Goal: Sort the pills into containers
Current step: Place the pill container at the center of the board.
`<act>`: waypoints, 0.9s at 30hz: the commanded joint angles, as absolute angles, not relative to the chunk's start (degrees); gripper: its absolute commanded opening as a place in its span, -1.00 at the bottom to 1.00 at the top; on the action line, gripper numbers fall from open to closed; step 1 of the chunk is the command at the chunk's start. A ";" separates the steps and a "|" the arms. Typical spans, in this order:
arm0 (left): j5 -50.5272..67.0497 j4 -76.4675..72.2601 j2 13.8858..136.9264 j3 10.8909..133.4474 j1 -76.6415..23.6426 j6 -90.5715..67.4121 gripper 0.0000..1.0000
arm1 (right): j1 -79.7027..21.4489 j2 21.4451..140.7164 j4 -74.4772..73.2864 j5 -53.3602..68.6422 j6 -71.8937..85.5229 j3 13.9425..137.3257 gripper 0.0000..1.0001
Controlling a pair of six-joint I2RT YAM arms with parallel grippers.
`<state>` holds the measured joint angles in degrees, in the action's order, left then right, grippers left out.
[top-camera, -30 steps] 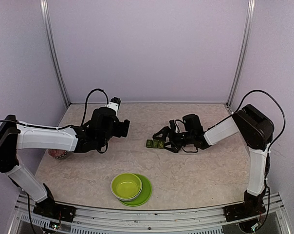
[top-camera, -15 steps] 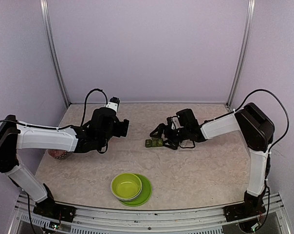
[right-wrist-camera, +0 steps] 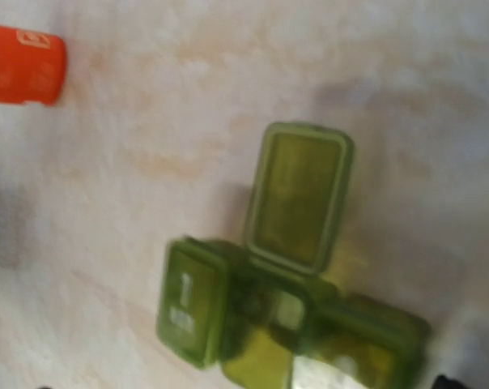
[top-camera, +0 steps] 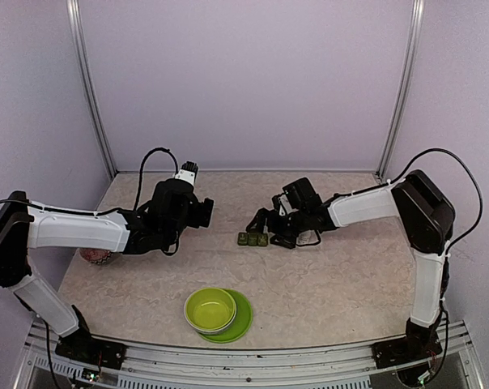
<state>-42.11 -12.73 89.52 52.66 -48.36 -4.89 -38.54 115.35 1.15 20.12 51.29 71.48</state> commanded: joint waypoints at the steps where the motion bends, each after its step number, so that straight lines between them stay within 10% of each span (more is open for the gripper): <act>1: -43.24 -12.06 88.15 54.21 -48.52 -4.79 0.98 | -39.64 114.25 -4.07 16.33 48.55 72.47 1.00; 27: -26.09 -15.45 88.74 55.31 -47.82 -4.73 0.97 | -35.23 96.34 0.57 10.62 25.53 59.33 0.92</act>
<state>-32.21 -13.37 89.52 53.01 -48.01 -4.89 -38.41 99.00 -0.27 14.13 28.47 63.79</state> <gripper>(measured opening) 0.989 0.974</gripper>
